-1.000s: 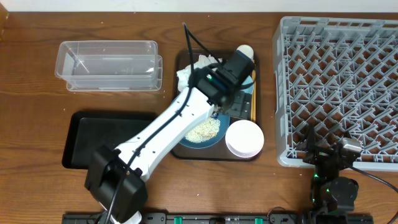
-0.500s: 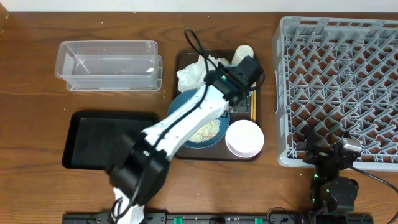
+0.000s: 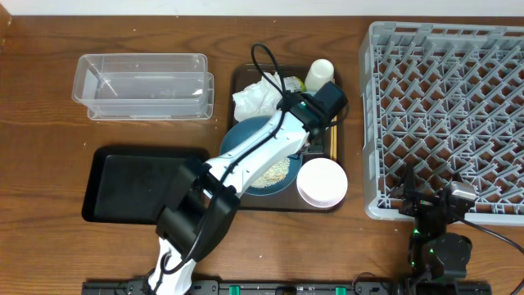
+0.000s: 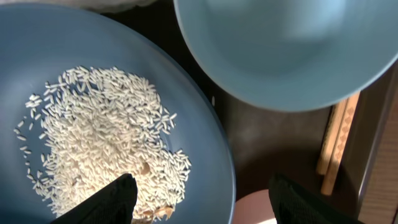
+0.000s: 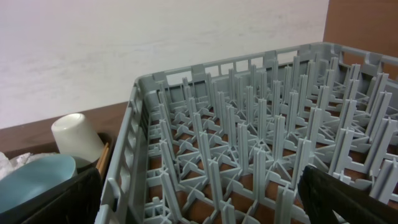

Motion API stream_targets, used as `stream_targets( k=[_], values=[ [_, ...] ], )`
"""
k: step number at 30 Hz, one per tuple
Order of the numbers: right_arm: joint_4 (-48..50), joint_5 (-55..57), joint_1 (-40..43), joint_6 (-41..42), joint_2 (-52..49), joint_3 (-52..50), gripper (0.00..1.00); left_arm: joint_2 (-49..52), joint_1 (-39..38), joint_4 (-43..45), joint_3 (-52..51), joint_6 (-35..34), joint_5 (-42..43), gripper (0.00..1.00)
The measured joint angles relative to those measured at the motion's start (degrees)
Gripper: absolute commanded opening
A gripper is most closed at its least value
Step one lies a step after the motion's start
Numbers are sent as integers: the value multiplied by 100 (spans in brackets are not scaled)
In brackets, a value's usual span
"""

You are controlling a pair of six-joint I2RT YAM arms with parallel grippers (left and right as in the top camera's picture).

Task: Sort waste into correct bins and load items into the dishwasher rack
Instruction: 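Reach the left gripper to the rim of the teal rice bowl, then grasp the teal bowl rim with the left gripper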

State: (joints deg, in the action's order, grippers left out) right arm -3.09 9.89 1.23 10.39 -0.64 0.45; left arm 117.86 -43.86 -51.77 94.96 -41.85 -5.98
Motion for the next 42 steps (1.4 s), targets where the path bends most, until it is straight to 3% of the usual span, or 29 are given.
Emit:
stream_targets(
  k=[16, 21, 36, 42],
  values=[
    [0, 0, 0, 0, 0, 0, 99, 365, -302, 48, 0, -87, -337, 65],
    [0, 0, 0, 0, 0, 0, 99, 365, -302, 61, 0, -210, -595, 57],
    [0, 0, 0, 0, 0, 0, 99, 459, -304, 66, 0, -343, -597, 50],
    [0, 0, 0, 0, 0, 0, 99, 560, -304, 68, -2, -387, -546, 42]
  ],
)
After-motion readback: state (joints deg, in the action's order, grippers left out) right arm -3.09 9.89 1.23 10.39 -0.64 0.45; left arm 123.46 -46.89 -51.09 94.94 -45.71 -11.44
